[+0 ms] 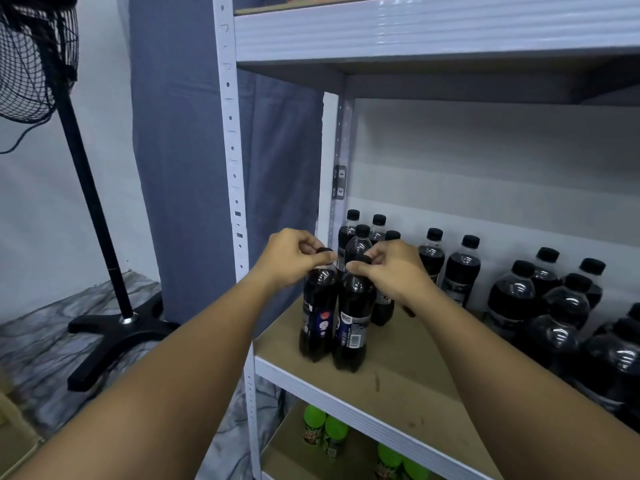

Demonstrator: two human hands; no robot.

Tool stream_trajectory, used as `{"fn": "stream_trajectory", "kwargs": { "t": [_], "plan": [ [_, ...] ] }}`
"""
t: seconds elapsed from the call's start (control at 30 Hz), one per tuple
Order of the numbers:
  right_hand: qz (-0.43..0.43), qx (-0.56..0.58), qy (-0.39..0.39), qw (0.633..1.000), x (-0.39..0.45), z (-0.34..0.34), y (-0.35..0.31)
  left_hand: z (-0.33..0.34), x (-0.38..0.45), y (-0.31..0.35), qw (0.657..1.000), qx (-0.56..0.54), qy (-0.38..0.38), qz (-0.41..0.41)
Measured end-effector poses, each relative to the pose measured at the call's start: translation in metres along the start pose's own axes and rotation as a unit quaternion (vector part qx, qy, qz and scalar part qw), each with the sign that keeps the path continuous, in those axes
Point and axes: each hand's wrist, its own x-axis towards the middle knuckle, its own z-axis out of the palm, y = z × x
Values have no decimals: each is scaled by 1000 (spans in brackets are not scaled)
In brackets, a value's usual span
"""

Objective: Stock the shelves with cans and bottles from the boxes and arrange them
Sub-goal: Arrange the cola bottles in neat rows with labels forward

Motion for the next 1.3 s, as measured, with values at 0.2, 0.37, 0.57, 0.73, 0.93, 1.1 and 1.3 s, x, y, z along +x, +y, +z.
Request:
{"fn": "stream_trajectory", "kwargs": {
  "t": [0.2,0.37,0.57,0.73,0.93,1.1,1.3],
  "plan": [
    [-8,-1,1,1000,0,-1,0,-3,1,-3,1000,-4,-9,14],
    [1,6,8,1000,4,-1,-3,-3,4,-8,1000,-16,-11,3],
    [-12,45,-32,998,1,-6,-2,-14,9,-12,997,-21,-79,6],
    [4,41,-18,999,-2,-3,-3,-9,5,-13,1000,-17,-20,10],
    [3,75,-90,993,-1,-12,-5,-18,11,-16,993,-50,-108,-13],
    [-25,53,-72,996,-7,-4,-3,-8,5,-16,997,-45,-56,1],
    [-18,75,-76,994,-6,-2,3,-10,7,-20,992,-88,-90,-12]
  ]
}}
